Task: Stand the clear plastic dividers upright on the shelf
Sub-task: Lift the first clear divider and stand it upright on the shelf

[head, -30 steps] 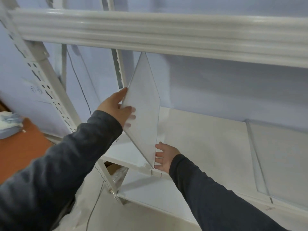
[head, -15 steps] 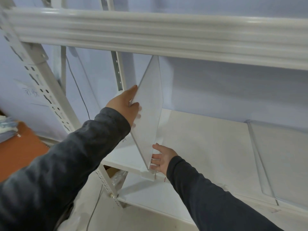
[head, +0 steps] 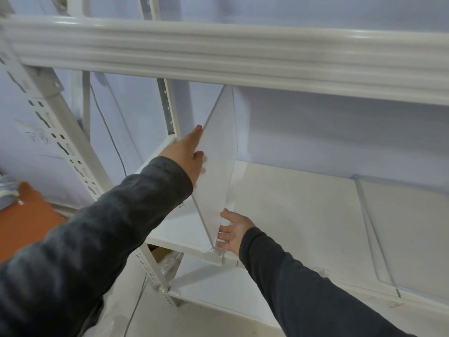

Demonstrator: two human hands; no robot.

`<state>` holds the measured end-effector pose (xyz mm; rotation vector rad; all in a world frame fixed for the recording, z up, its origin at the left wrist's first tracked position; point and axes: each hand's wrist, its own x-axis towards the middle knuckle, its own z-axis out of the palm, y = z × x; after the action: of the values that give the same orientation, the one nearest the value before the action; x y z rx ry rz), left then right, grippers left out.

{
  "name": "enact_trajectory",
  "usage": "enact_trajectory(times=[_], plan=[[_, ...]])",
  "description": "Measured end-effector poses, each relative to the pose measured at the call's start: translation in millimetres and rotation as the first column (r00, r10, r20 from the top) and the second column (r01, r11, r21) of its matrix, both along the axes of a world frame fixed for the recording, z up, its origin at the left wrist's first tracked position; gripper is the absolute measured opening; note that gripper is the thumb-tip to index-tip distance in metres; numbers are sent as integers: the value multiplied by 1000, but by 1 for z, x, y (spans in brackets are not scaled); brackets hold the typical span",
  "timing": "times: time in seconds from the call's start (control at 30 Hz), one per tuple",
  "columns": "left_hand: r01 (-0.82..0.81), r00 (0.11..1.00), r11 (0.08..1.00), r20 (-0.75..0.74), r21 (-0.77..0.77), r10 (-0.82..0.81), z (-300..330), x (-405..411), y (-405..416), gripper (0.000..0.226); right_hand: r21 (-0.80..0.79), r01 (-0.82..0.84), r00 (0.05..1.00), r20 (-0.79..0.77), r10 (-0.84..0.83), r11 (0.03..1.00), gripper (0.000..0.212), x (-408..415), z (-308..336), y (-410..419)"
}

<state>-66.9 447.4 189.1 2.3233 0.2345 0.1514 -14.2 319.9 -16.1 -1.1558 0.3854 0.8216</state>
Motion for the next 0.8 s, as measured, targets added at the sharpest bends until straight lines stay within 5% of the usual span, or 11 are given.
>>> enact_trajectory(times=[0.5, 0.8], plan=[[23, 1000, 997, 5, 72, -23, -1, 7, 2, 55, -2, -2, 1000, -10, 2, 1000, 21, 2, -6, 5], [100, 995, 945, -51, 312, -88, 0, 10, -11, 70, -70, -42, 998, -44, 39, 997, 24, 4, -2, 5]])
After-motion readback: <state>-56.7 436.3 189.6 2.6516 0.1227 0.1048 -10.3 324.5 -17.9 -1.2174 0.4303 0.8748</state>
